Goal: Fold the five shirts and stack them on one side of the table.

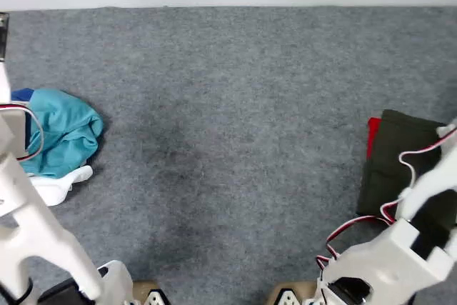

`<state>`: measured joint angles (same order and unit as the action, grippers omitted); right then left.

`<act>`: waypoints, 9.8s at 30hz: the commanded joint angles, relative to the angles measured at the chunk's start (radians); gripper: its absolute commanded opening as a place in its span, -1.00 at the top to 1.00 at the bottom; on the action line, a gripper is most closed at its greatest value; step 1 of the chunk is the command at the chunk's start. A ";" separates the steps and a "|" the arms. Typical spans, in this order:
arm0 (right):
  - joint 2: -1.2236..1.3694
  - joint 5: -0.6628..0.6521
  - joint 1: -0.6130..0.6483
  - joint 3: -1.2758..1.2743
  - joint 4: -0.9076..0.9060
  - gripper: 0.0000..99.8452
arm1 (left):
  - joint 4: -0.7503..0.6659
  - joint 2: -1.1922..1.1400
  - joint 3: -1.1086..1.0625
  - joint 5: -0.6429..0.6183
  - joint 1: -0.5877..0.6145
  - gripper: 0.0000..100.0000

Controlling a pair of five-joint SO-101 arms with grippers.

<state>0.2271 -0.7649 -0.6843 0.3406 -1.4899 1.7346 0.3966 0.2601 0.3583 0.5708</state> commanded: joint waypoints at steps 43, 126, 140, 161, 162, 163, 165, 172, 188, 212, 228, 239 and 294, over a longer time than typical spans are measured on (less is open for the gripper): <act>-0.163 0.327 0.234 -0.011 -0.305 0.98 | 0.015 -0.051 -0.332 0.298 0.141 0.53; -0.711 0.324 0.153 -0.726 -0.305 0.98 | -0.589 -0.103 -0.068 -0.060 -1.043 0.97; -0.710 0.319 0.154 -0.726 -0.303 0.98 | -0.554 -0.689 -0.166 0.109 -0.957 0.97; -0.710 0.318 0.156 -0.726 -0.302 0.98 | 0.017 -0.686 0.039 0.094 -0.910 0.68; -0.710 0.318 0.156 -0.726 -0.302 0.98 | 0.017 -0.686 0.018 0.091 -0.911 0.68; -0.710 0.318 0.156 -0.726 -0.302 0.98 | 0.012 -0.686 -0.004 0.091 -0.913 0.68; -0.710 0.318 0.156 -0.726 -0.302 0.98 | -0.023 -0.686 -0.045 0.087 -0.910 0.68; -0.710 0.318 0.157 -0.726 -0.275 0.98 | -0.189 -0.687 -0.203 0.020 -0.930 0.68; -0.710 0.319 0.157 -0.726 -0.275 0.98 | -0.276 -0.678 -0.232 -0.103 -0.996 0.69; -0.708 0.318 0.156 -0.726 -0.274 0.98 | -0.118 -0.677 -0.101 -0.133 -1.174 0.68; -0.708 0.322 0.231 -0.726 -0.242 0.98 | -0.262 -0.677 -0.282 -0.095 -1.137 0.68; -0.708 0.322 0.268 -0.726 -0.249 0.98 | -0.285 -0.707 -0.294 -0.129 -1.171 0.68; -0.710 0.322 0.320 -0.718 -0.263 0.98 | 0.018 -0.307 -0.065 0.052 -0.580 0.97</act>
<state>-0.4526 -0.4488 -0.4066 -0.3897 -1.7415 1.7285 -0.0115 0.1435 0.3951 -0.1596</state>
